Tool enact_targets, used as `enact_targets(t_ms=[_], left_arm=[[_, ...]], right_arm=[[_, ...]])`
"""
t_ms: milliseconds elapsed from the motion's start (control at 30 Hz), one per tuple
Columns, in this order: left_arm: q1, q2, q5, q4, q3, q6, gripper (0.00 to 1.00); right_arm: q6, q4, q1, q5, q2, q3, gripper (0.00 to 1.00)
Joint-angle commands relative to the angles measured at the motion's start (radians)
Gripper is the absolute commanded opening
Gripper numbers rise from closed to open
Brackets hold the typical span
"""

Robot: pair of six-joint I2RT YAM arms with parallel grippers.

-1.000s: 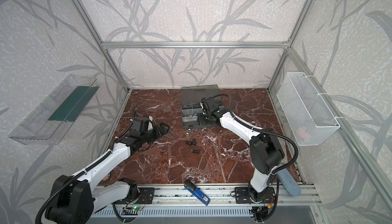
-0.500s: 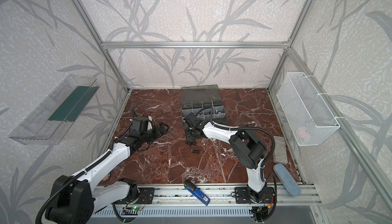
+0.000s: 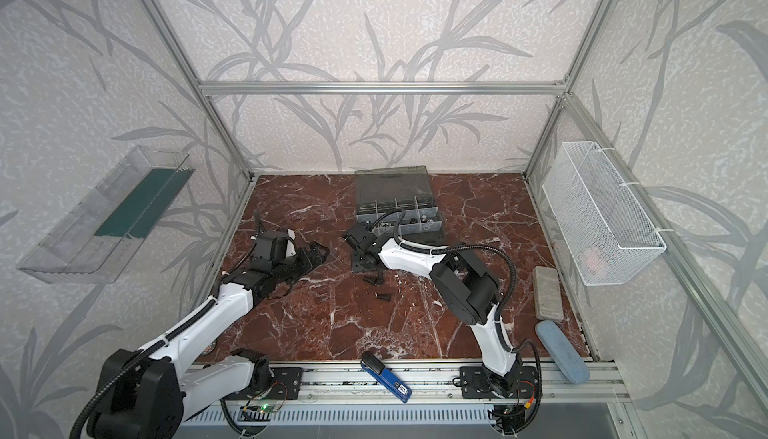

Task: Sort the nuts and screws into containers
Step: 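Move the right gripper back to the pile and grasp another silver hex nut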

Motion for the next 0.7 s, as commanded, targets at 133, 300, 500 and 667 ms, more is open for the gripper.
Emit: enact_targets(t_ms=[133,300,500,667], left_arm=[[0.014,-0.019,0.017,0.009,-0.015,0.010,0.99],[0.015,-0.014,0.019,0.016,-0.017,0.009,0.99],[0.018,-0.015,0.019,0.019,-0.017,0.006,0.99],[0.021,-0.023,0.016,0.014,-0.020,0.006,0.99]], right_arm=[[0.029,-0.060,-0.001,0.060,0.034,0.042,0.56],[0.023,-0.062,-0.001,0.068,0.065,0.065,0.56],[0.022,-0.067,-0.002,0.074,0.092,0.095,0.56],[0.021,-0.073,-0.001,0.086,0.120,0.101,0.55]])
